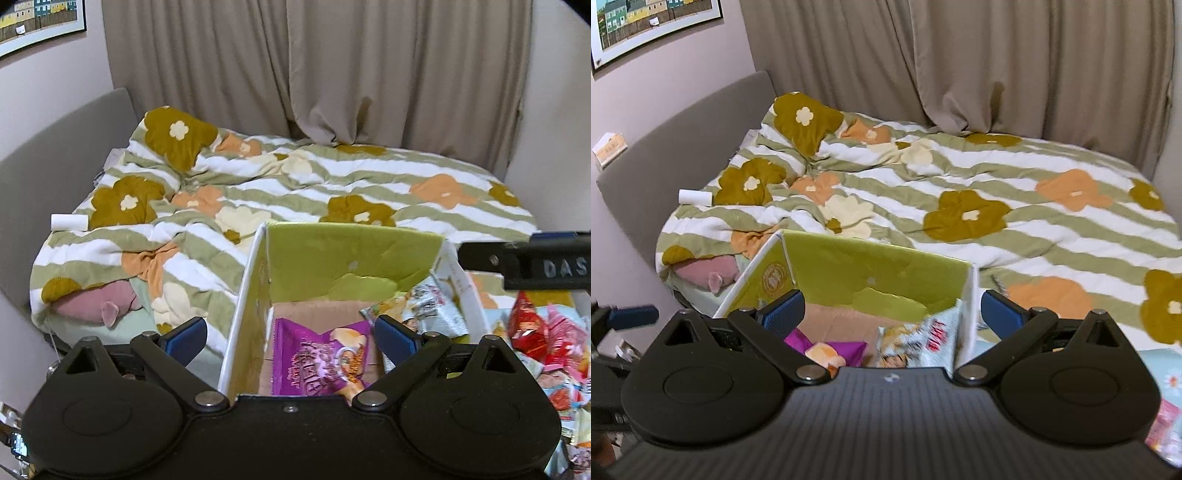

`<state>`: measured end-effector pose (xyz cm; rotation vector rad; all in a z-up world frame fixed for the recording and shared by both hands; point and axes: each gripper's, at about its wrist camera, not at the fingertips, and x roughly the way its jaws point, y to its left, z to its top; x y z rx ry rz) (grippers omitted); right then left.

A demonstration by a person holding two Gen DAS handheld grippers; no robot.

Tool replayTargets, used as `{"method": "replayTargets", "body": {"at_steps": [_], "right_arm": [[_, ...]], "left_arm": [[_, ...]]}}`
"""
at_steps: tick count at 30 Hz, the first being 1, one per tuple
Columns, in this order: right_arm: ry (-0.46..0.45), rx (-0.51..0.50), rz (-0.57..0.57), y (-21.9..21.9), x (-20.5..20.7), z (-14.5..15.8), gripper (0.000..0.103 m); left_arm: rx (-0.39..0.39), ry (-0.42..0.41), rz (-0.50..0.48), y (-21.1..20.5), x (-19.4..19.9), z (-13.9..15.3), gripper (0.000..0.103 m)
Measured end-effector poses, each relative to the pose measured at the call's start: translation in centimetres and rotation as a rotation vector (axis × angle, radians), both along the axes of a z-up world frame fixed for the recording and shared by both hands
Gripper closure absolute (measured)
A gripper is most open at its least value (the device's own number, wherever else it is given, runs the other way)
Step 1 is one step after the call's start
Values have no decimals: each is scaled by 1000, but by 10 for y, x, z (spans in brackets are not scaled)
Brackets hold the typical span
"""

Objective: Organize snacks
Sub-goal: 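Grasp a white-red bag with the left gripper while the right grasps a cream bag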

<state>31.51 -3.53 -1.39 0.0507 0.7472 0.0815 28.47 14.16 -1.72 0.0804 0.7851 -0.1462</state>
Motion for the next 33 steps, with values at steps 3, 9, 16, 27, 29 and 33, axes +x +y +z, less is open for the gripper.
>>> {"method": "replayTargets", "body": {"at_steps": [3,9,16,27,29,33], "right_arm": [[-6,28,-38,-8,-22,10,0],[-51,49,-139,-27,-73,29,0],[-81,53,-263,-81,-136,39,0],[-38,78,-382,-198,-235,14,0],[-24,89,-389,-216,-250,8,0],[15,97,-413,-248,-272,-11,0]], "left_arm": [[-17,-16,-29,-3,-7,8,4],[-37,-57,-116,-20,-29,19,4],[-57,-63,-222,-56,-63,23,4],[-89,19,-326,-154,-131,2,4],[-99,47,-349,-176,-144,-6,4],[-108,113,-382,-215,-164,-29,4]]}}
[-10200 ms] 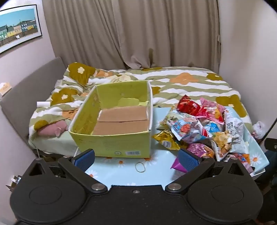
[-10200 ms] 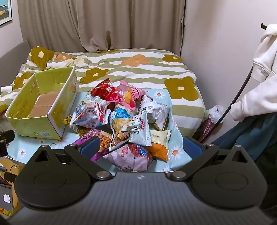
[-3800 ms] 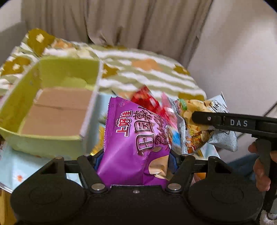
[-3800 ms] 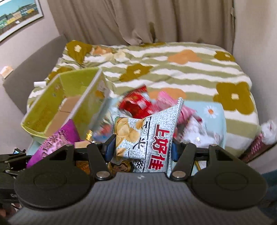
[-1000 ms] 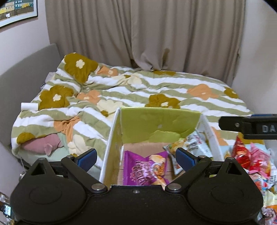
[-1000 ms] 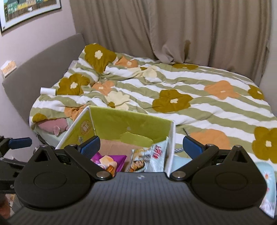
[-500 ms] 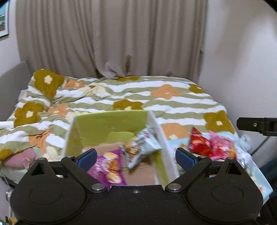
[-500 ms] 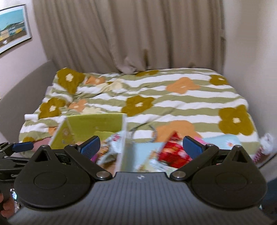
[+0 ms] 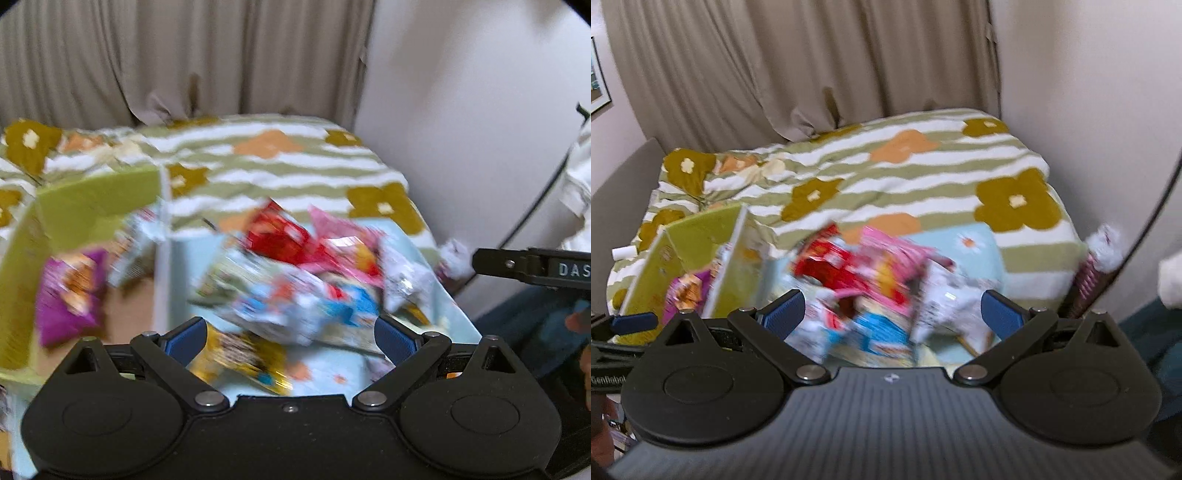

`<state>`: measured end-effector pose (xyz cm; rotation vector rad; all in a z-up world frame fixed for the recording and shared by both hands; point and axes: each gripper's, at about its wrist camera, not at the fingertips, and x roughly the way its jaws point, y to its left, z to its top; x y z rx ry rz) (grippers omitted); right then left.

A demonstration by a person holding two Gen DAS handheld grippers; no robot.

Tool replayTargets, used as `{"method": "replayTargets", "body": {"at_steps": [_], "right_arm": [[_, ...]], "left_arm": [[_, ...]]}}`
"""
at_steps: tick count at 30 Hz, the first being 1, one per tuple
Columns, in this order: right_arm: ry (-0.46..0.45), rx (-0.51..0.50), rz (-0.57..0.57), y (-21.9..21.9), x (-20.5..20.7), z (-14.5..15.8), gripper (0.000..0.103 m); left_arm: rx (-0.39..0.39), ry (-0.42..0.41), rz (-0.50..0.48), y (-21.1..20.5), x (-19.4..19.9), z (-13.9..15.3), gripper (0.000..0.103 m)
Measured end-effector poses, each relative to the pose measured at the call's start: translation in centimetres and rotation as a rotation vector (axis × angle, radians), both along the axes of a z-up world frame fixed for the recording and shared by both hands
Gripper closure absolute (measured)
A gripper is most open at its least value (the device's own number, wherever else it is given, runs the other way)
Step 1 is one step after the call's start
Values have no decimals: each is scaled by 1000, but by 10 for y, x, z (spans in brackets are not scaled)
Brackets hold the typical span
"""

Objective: Organize snacks
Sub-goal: 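Grasp a white-red bag with the left gripper while the right grasps a cream bag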

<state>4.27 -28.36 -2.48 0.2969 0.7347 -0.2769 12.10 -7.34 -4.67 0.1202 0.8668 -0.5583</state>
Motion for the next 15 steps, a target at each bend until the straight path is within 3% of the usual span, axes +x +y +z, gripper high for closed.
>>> {"method": "replayTargets", "body": {"at_steps": [15], "right_arm": [[118,114,-15,-53,-11,-96,0]], "left_arm": [[-47,258,-71,-85,-20,-103,4]]}}
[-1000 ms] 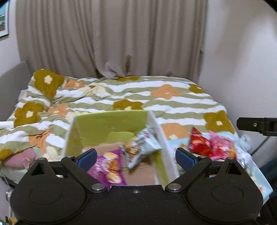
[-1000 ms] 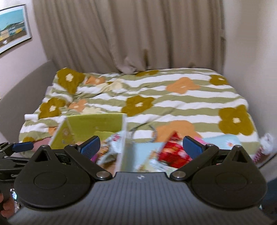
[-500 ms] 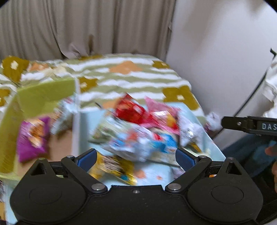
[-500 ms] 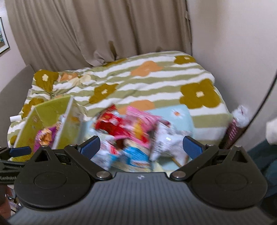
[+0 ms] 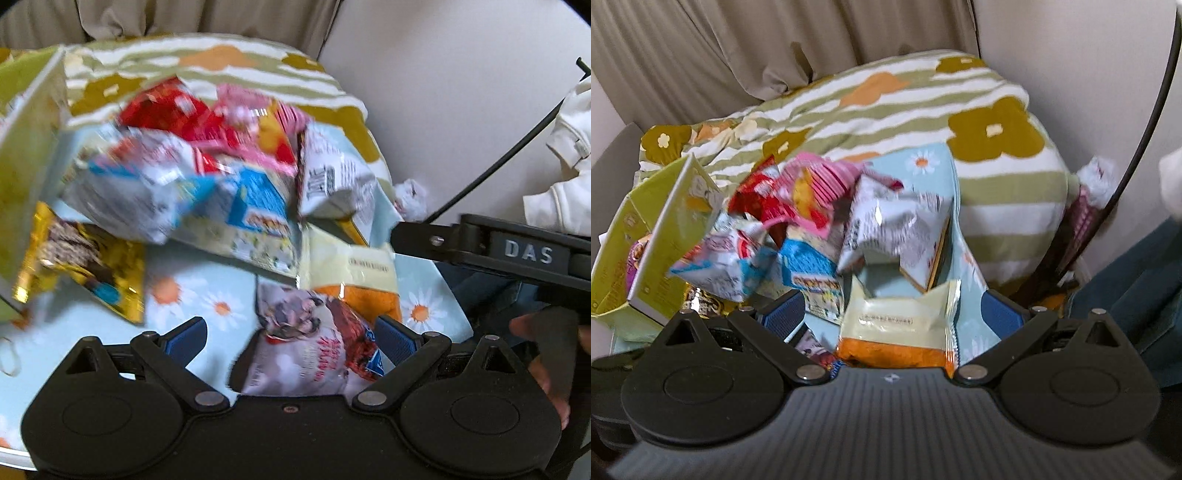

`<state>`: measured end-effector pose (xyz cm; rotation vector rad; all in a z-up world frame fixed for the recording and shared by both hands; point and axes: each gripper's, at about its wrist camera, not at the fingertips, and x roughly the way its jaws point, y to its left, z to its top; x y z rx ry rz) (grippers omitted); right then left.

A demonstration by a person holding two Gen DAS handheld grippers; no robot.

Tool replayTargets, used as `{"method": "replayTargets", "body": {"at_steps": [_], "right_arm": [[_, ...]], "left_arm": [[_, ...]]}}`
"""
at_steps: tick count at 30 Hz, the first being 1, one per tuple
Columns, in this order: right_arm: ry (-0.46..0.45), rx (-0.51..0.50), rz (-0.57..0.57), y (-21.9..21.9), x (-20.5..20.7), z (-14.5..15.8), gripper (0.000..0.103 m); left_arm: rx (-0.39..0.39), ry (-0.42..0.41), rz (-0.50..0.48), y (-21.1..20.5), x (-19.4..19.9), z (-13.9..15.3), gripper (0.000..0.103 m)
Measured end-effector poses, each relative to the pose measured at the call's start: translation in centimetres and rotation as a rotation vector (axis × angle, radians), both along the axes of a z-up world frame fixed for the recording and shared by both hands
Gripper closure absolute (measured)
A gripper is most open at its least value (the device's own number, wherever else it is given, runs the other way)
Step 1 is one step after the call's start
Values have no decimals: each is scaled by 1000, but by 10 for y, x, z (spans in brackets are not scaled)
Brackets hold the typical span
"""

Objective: Organize snacks
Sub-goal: 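Grasp a white-red bag with the left gripper while the right grasps a cream bag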

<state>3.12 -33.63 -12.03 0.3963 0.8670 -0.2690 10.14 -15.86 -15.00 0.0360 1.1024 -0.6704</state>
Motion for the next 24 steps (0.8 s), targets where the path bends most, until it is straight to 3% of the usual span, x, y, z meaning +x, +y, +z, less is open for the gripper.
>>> {"method": "replayTargets", "body": {"at_steps": [11,17,24], "right_arm": [[44,77,-9,-5,13,-44,0],[63,106,-21,-6,16,-56,0],[82,117,-37,-4,28,-64,0]], "left_arm": [[16,23,-26,-25,-5,-33,5],[-7,29,-46,-21,-5,-34,23],[5,16,-33,-9,-5,-29,25]]}}
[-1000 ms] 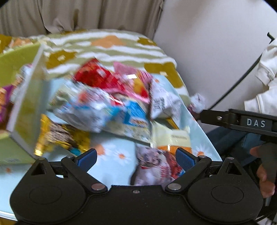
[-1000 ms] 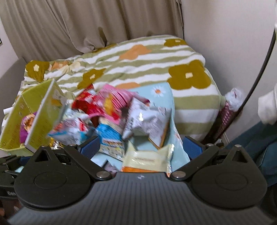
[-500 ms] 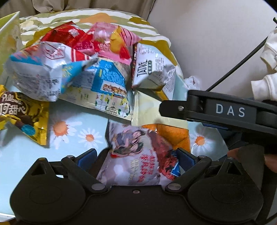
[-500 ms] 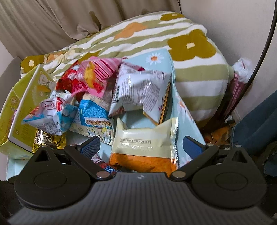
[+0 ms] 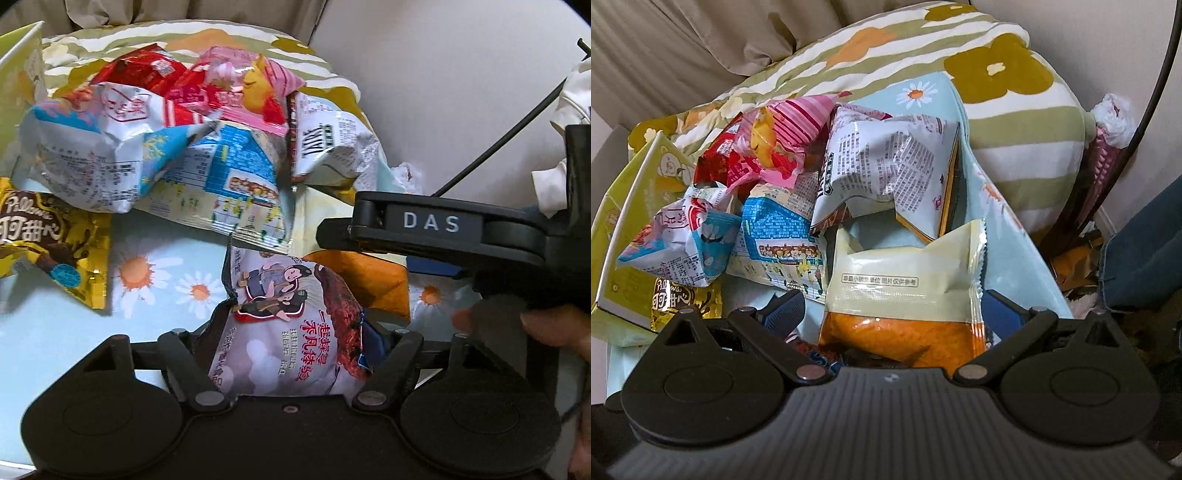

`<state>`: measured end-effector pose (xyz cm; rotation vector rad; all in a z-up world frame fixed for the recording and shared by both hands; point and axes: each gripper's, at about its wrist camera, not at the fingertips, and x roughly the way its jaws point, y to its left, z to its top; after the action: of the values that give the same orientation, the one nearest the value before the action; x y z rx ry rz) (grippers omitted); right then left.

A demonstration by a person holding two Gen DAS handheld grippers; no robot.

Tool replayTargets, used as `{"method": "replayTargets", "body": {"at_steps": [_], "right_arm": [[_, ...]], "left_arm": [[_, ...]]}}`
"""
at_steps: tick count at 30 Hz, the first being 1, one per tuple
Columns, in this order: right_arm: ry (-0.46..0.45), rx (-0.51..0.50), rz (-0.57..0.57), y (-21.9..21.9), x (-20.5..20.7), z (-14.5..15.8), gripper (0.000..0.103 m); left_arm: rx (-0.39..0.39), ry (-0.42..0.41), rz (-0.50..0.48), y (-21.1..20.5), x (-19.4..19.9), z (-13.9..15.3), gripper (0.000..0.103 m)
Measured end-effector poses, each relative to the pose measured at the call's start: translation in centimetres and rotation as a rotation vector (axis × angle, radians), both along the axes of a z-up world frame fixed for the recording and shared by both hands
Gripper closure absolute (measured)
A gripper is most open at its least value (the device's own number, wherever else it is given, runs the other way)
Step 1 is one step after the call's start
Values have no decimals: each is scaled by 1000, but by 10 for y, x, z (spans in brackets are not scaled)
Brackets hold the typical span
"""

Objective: Organize snacks
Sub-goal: 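Grasp a white-red bag with the left gripper while the right grasps a cream bag, then drop the white-red bag in the box with the left gripper while the right drops its bag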

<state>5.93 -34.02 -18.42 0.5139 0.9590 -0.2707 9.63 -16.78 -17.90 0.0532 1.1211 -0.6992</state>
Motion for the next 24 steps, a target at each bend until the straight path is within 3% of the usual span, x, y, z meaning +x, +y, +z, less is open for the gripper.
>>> {"method": "replayTargets", "body": {"at_steps": [21,24], "right_arm": [[55,-153,52,24,27,-14,0],[47,-176,70,28,23,-11,9]], "left_arm": [[75,-73,104,49,12,15,25],[68,-80,112,51,10,20,25]]}}
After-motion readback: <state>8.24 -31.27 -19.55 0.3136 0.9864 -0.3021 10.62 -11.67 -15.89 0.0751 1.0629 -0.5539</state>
